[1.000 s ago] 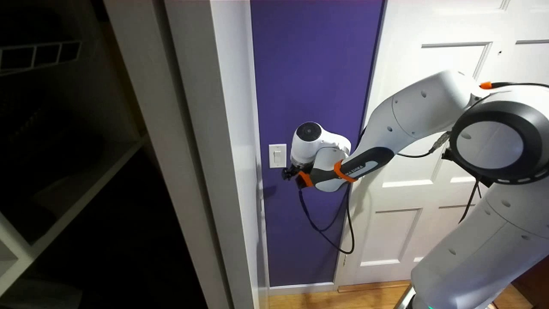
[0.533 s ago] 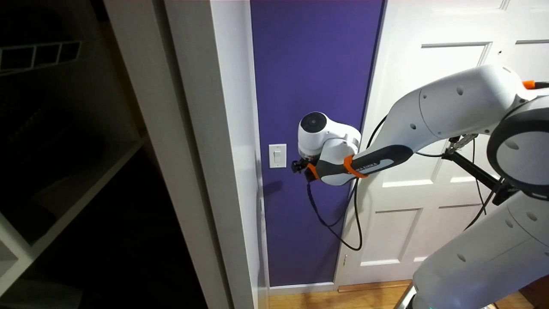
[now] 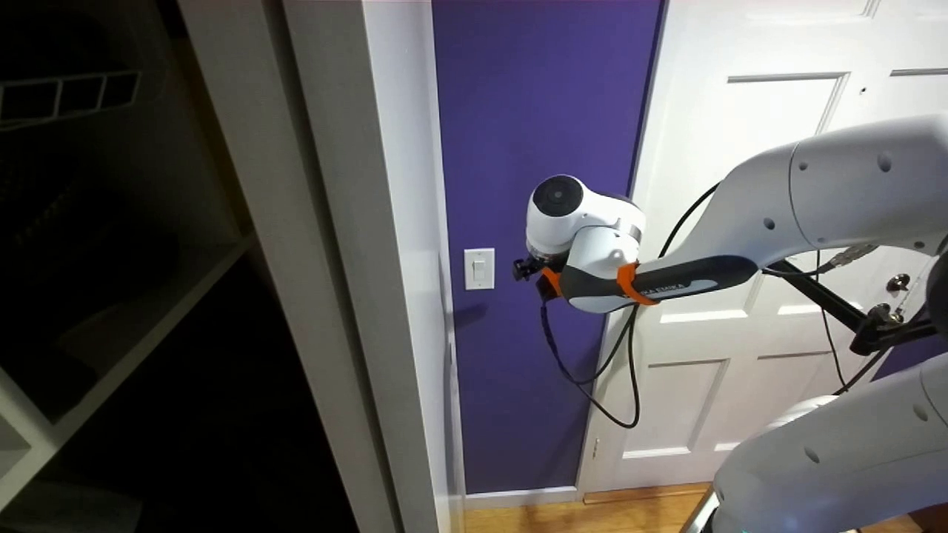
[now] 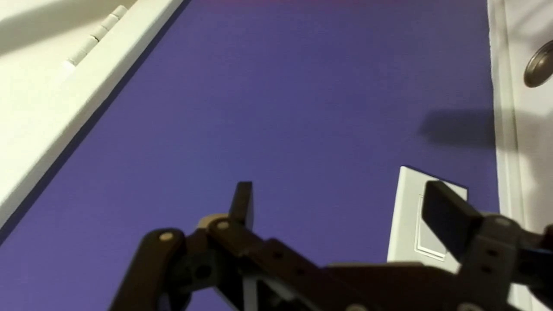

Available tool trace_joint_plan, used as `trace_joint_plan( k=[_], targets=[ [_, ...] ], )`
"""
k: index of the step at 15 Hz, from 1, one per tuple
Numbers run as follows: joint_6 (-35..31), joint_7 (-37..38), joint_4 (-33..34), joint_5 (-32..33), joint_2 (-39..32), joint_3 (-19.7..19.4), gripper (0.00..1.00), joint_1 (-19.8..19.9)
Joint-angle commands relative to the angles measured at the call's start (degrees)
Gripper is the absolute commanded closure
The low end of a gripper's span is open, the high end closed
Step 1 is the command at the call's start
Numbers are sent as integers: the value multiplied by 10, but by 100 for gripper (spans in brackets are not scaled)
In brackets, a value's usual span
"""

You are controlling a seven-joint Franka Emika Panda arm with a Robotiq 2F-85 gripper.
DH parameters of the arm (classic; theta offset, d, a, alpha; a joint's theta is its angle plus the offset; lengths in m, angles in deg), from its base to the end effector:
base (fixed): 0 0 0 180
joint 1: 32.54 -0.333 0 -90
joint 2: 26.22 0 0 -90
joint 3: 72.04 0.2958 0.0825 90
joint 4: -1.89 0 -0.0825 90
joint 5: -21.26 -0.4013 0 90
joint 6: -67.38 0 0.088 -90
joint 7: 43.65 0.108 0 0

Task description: Flip the light switch downwards

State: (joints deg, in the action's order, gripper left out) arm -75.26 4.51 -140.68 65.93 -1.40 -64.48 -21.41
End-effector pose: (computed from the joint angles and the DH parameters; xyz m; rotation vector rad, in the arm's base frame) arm 0.4688 -0.0249 0.4583 2.5274 -0.4703 0.8150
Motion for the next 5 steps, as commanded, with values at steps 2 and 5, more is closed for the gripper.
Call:
trace_joint_plan(
  k=[2,5],
  targets=[
    [2,1,-3,3,9,-4,0,-5],
    [2,2,-6,4,12,-4,0,-5]
  ],
)
